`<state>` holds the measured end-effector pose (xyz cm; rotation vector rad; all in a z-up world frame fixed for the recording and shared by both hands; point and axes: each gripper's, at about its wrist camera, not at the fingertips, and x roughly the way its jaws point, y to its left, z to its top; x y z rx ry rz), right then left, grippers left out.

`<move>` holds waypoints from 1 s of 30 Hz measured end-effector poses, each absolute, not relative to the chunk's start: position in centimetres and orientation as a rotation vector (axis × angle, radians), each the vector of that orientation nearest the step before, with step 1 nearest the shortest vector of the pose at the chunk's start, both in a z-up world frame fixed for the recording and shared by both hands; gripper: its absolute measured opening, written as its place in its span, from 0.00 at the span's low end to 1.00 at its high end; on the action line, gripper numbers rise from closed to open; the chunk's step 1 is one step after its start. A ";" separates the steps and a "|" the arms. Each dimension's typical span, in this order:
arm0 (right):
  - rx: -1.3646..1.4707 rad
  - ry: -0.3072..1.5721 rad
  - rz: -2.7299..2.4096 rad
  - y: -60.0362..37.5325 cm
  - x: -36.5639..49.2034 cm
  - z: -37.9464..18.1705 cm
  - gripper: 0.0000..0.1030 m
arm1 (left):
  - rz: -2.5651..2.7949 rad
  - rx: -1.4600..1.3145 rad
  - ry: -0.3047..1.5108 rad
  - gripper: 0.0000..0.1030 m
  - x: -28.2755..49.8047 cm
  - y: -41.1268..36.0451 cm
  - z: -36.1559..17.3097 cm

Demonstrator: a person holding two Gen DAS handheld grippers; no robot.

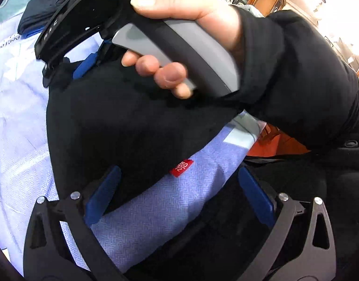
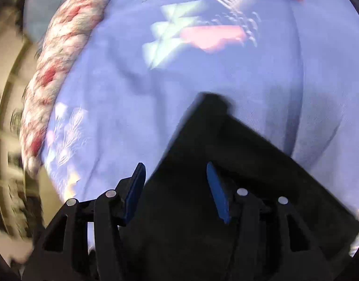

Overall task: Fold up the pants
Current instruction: 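Lift the folded black garment with both tools and carry it onto the clothes stack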

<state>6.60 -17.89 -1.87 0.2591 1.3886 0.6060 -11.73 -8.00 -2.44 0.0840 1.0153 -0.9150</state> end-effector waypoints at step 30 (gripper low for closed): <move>0.298 1.219 0.547 -33.3 -4.1 -1.0 0.98 | -0.829 -0.114 1.200 0.98 1.5 -7.9 -4.9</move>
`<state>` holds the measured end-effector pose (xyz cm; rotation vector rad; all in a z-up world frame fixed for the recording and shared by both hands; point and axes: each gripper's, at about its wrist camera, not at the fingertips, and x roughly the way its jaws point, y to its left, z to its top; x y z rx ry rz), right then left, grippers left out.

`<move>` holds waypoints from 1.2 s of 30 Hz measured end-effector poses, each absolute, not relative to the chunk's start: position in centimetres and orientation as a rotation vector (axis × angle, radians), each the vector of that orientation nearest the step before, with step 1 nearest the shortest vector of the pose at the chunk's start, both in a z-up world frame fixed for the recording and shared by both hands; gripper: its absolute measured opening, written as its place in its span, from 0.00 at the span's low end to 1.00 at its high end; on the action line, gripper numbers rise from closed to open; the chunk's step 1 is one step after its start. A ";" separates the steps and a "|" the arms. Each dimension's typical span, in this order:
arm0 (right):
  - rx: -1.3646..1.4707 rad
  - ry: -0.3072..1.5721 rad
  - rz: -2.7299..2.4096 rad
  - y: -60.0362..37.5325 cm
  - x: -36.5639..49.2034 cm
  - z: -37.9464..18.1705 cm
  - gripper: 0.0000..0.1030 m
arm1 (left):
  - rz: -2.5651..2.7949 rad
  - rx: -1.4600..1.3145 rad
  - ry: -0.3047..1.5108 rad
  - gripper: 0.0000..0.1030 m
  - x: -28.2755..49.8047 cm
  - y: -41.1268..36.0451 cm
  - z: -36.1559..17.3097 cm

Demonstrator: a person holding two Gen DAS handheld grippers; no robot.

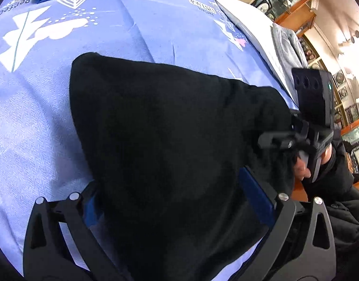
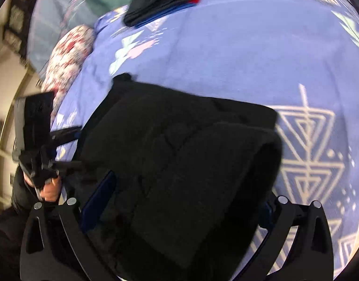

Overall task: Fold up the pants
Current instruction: 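Lift the folded black garment with both tools and carry it onto the clothes stack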

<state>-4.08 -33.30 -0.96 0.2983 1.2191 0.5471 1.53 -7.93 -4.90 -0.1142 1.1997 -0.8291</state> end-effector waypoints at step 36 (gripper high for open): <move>0.237 0.788 0.638 -29.1 13.0 19.5 0.38 | -0.641 -0.100 0.717 0.42 17.7 -3.5 16.6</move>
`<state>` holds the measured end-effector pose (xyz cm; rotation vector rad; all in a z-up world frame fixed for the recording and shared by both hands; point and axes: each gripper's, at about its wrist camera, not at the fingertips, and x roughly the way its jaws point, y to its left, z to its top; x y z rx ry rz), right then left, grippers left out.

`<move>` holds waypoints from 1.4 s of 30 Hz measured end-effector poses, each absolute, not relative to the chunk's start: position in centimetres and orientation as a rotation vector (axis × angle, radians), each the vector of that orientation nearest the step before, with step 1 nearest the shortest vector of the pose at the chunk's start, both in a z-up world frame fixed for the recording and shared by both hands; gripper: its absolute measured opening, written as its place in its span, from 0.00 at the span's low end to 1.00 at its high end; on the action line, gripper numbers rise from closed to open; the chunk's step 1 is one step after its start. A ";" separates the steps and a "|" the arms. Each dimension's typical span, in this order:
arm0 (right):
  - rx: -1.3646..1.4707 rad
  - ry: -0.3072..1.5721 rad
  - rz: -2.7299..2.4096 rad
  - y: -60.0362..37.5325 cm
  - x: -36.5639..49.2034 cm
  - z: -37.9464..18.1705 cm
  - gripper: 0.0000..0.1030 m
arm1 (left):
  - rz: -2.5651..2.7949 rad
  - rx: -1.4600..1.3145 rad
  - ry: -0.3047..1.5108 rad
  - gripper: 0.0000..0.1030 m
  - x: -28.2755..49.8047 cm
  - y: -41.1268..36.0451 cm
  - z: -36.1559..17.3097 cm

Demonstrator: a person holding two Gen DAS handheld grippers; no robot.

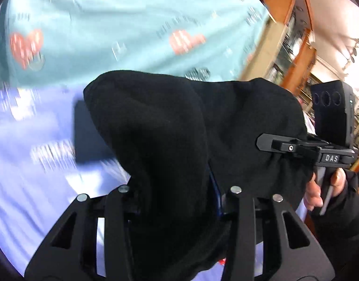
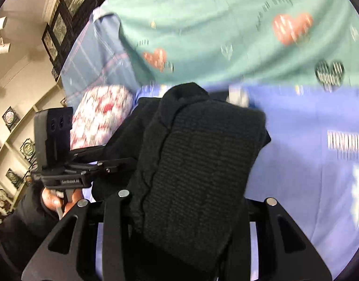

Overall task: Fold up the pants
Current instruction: 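Lift the folded black garment with both tools and carry it onto the clothes stack, then open both tools and withdraw from the stack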

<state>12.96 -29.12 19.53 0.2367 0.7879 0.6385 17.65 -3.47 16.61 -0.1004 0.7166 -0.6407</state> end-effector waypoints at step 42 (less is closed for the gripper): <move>0.173 0.648 0.135 -31.5 -3.8 3.4 0.99 | 0.047 0.019 0.588 0.98 -1.3 1.2 1.2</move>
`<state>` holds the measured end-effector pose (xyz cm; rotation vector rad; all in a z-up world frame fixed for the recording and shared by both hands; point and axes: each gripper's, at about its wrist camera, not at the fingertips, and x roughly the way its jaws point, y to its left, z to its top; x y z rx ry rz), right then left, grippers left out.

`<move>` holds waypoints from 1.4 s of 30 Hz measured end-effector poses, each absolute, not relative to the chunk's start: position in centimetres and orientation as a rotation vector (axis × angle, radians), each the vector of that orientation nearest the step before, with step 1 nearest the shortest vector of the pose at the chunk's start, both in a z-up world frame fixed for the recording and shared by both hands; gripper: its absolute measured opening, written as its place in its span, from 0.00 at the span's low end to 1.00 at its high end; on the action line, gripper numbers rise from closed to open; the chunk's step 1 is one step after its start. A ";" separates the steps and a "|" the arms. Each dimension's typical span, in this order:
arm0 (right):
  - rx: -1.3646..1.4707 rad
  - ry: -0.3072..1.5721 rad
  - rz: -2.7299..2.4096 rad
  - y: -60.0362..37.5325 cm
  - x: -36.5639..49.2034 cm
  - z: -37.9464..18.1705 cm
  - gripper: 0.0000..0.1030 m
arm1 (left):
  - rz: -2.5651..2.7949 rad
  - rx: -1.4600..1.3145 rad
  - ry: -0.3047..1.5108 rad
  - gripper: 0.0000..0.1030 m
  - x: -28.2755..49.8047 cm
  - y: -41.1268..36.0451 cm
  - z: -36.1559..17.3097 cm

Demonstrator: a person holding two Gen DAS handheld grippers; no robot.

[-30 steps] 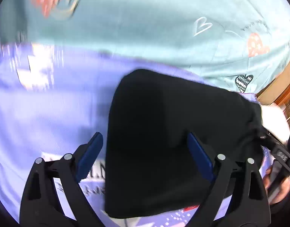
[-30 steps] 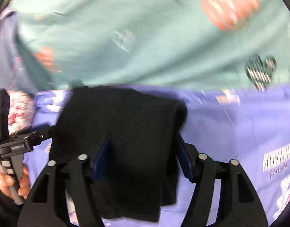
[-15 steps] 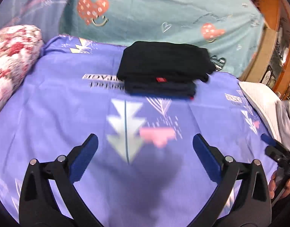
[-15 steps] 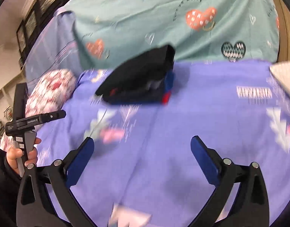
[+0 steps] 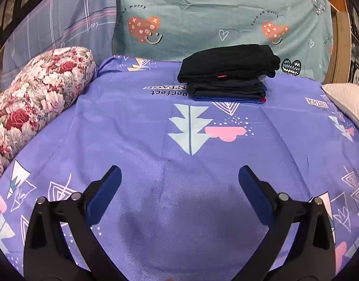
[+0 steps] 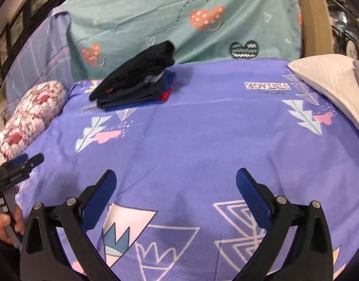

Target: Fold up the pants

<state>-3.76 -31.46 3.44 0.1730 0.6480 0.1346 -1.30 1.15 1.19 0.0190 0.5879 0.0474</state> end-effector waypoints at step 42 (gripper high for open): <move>0.037 0.591 -0.014 -31.2 -3.8 3.8 0.99 | 0.070 0.009 0.611 0.98 -0.9 2.1 1.4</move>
